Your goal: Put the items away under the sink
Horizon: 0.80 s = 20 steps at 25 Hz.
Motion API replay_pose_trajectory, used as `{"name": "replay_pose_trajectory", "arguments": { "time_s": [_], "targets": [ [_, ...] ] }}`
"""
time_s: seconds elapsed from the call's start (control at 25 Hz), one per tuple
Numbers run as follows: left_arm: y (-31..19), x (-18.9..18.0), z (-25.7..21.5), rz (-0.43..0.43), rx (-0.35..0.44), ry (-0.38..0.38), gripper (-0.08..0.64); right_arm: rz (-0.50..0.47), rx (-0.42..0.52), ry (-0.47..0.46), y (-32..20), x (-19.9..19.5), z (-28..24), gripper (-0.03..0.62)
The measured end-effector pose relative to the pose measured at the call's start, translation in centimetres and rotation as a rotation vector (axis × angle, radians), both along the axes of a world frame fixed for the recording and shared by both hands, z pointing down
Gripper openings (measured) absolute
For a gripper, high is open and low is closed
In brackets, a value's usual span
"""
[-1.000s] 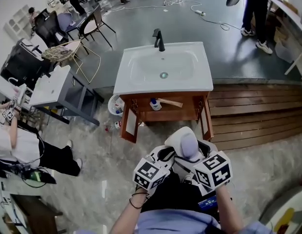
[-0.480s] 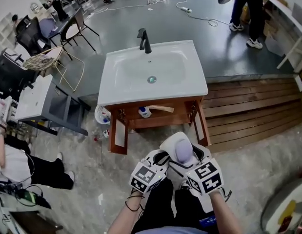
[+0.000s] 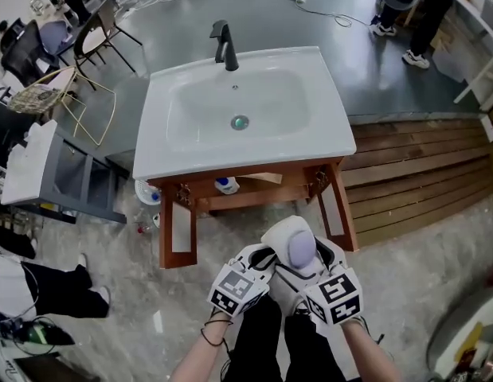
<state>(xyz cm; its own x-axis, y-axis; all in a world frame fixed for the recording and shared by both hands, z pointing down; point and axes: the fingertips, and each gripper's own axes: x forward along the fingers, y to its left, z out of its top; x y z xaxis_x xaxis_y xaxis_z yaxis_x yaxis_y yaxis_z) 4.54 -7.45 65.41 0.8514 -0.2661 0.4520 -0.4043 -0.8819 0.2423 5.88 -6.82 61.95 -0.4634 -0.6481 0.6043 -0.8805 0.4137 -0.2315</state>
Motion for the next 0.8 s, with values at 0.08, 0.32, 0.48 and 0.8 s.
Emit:
{"name": "replay_pose_trajectory", "arguments": {
  "time_s": [0.08, 0.32, 0.48, 0.8],
  "targets": [
    [-0.9, 0.2, 1.5, 0.009, -0.008, 0.000, 0.034, 0.008, 0.001, 0.005, -0.9, 0.2, 1.5, 0.434],
    [-3.1, 1.1, 5.1, 0.046, -0.037, 0.004, 0.034, 0.089, -0.010, -0.051, -3.7, 1.0, 5.4, 0.434],
    [-3.5, 1.8, 7.6, 0.095, -0.043, -0.029, 0.034, 0.135, -0.017, -0.112, -5.3, 1.5, 7.3, 0.434],
    [-6.0, 1.6, 11.0, 0.104, -0.065, -0.043, 0.034, 0.172, -0.016, -0.112, -9.2, 1.9, 10.5, 0.434]
  ]
}}
